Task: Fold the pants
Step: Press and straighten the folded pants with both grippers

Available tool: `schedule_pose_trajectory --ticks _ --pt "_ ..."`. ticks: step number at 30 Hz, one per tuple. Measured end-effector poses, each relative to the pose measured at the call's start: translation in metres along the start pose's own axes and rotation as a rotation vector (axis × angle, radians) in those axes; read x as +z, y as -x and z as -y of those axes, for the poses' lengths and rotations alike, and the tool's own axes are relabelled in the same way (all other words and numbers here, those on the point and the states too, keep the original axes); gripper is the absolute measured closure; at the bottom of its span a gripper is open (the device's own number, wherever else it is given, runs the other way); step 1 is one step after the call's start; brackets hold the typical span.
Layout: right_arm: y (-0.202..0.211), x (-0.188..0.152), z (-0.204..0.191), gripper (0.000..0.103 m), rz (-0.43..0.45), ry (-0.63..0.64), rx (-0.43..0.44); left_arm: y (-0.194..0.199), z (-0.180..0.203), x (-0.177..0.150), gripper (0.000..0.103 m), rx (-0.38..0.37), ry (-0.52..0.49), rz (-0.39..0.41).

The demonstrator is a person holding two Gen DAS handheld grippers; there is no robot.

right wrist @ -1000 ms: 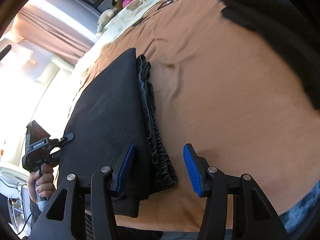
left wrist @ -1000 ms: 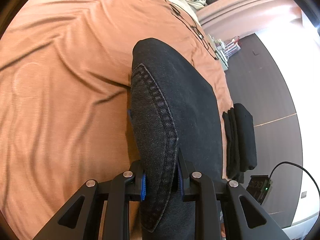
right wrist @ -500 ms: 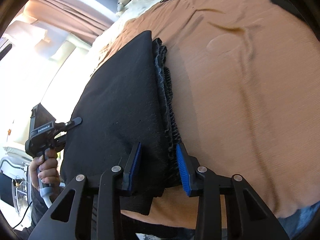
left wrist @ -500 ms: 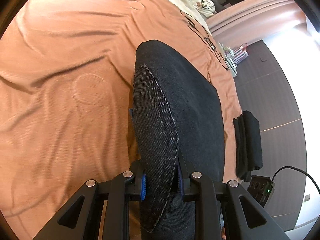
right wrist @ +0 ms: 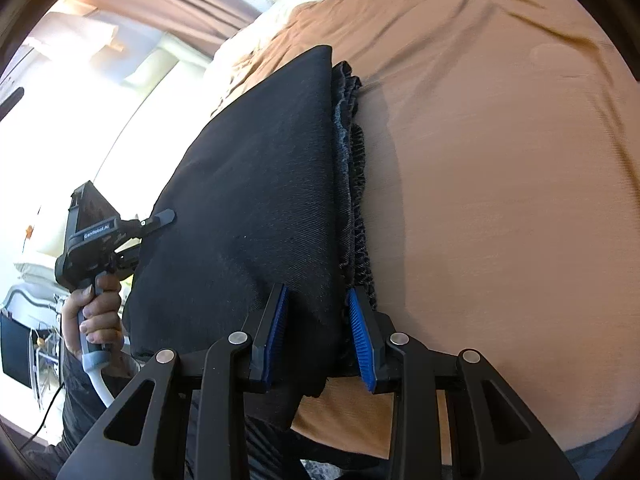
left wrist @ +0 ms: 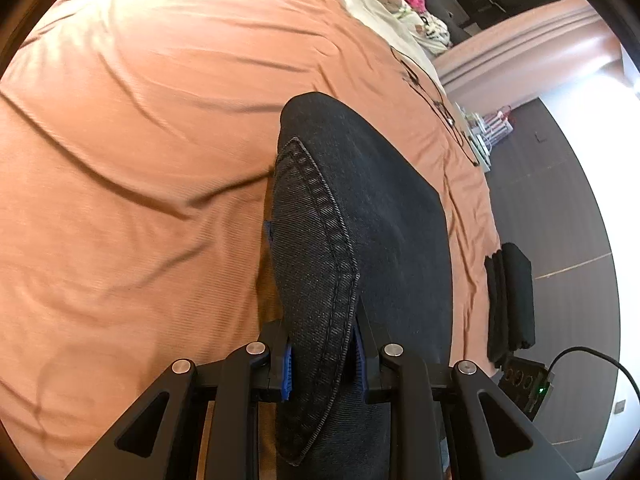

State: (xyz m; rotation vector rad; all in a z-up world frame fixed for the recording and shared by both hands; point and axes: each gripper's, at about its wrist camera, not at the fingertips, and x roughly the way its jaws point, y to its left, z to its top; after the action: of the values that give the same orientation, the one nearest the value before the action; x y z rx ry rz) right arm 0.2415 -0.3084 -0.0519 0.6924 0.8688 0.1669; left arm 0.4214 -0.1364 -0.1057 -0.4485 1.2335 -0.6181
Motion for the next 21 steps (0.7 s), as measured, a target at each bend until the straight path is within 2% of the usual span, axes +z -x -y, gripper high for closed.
schedule_pose_trajectory --ticks 6,10,13,15,17,21 --pt "-0.024 0.007 -0.012 0.074 -0.033 0.037 0.018 0.018 -0.028 0.011 0.079 0.012 0.017 0.018" --pt "-0.034 0.016 -0.016 0.073 -0.042 0.064 0.014 0.014 -0.044 0.012 0.076 0.005 0.034 -0.015" --pt "-0.036 0.028 -0.009 0.064 -0.040 0.059 0.029 0.008 -0.048 0.009 0.069 0.036 0.029 -0.031" --pt "-0.038 0.036 -0.005 0.046 -0.039 0.051 0.035 0.003 -0.052 0.009 0.067 0.047 0.036 -0.038" --pt "-0.043 0.047 -0.001 0.039 -0.036 0.050 0.023 0.003 -0.057 0.009 0.067 0.023 0.053 -0.040" --pt "-0.056 0.062 -0.003 0.036 -0.054 0.073 0.031 0.002 -0.063 0.009 0.065 0.011 0.068 -0.043"
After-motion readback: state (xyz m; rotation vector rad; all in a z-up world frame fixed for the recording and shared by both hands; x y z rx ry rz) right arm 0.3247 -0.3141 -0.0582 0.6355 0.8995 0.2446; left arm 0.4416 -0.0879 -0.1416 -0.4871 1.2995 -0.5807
